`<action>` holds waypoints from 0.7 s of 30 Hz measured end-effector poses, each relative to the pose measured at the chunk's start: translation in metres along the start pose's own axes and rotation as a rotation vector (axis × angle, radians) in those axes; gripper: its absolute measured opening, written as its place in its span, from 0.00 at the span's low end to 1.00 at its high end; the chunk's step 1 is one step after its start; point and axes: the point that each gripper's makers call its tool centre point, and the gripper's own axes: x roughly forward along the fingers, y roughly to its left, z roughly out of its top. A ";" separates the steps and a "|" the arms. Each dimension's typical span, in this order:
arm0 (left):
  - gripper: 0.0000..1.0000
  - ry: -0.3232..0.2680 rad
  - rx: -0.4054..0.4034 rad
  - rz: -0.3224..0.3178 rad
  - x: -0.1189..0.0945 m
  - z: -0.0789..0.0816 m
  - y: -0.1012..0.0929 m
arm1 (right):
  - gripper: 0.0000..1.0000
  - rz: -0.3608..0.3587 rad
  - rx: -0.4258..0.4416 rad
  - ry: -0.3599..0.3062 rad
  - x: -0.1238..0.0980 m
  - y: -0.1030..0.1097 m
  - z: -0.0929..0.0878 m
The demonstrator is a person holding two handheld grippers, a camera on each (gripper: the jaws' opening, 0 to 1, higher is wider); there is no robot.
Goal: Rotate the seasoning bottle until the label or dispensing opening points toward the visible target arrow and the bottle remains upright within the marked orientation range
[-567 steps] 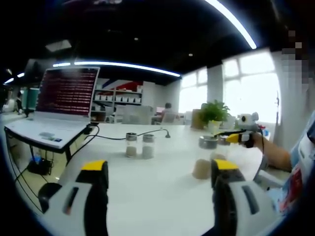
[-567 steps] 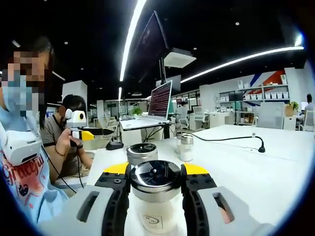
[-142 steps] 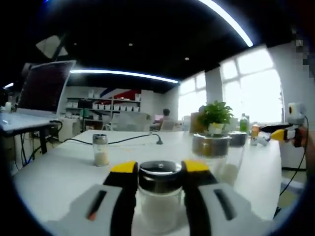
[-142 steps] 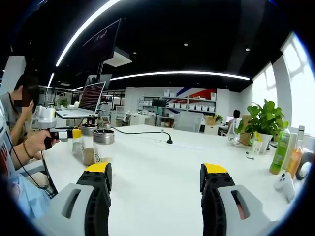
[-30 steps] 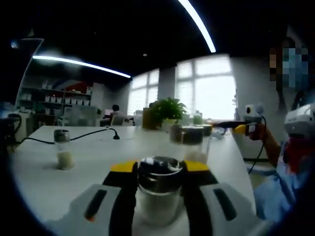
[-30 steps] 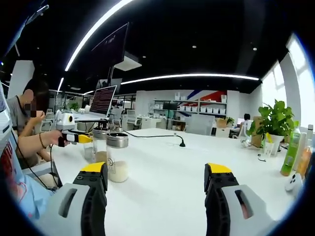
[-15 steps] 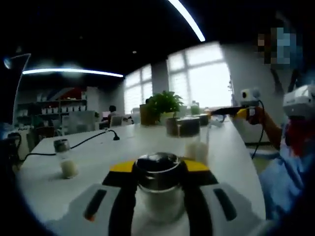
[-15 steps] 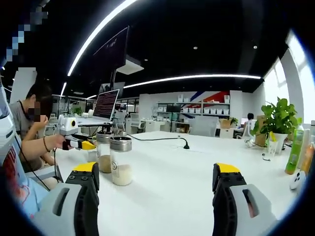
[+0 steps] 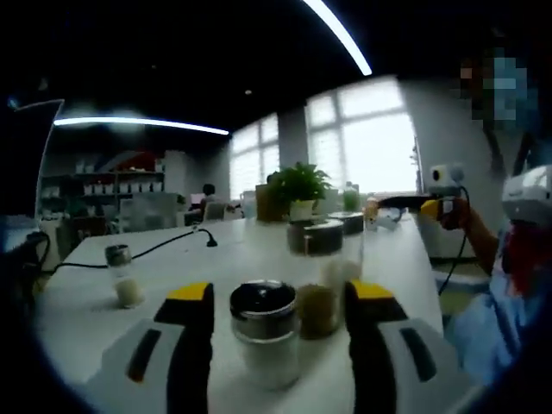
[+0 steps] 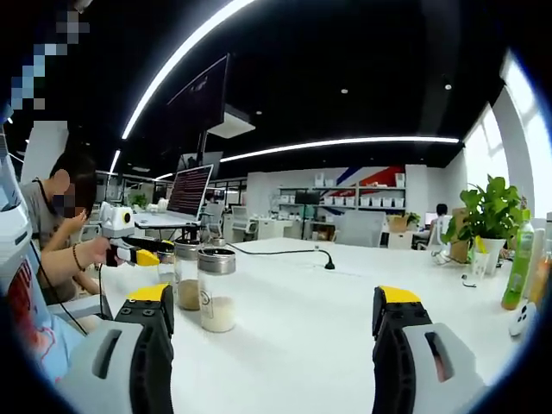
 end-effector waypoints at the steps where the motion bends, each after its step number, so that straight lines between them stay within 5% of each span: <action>1: 0.65 0.002 -0.001 0.008 0.000 0.001 -0.001 | 0.99 0.000 -0.002 -0.002 0.000 0.000 0.001; 7: 0.74 0.005 -0.042 0.077 -0.003 0.005 -0.003 | 0.99 0.013 0.001 0.007 0.000 0.000 -0.002; 12: 0.81 0.020 -0.096 0.198 -0.010 0.002 0.005 | 0.99 0.015 0.005 0.012 -0.001 -0.001 -0.005; 15: 0.80 0.041 -0.052 0.285 -0.014 -0.001 0.010 | 0.99 0.008 0.004 0.018 -0.002 -0.003 -0.006; 18: 0.76 0.065 -0.138 0.347 -0.019 -0.007 0.008 | 0.99 -0.028 -0.009 0.025 -0.004 -0.010 -0.007; 21: 0.74 0.051 -0.116 0.408 -0.025 -0.004 0.011 | 0.99 -0.036 -0.016 0.027 -0.005 -0.011 -0.007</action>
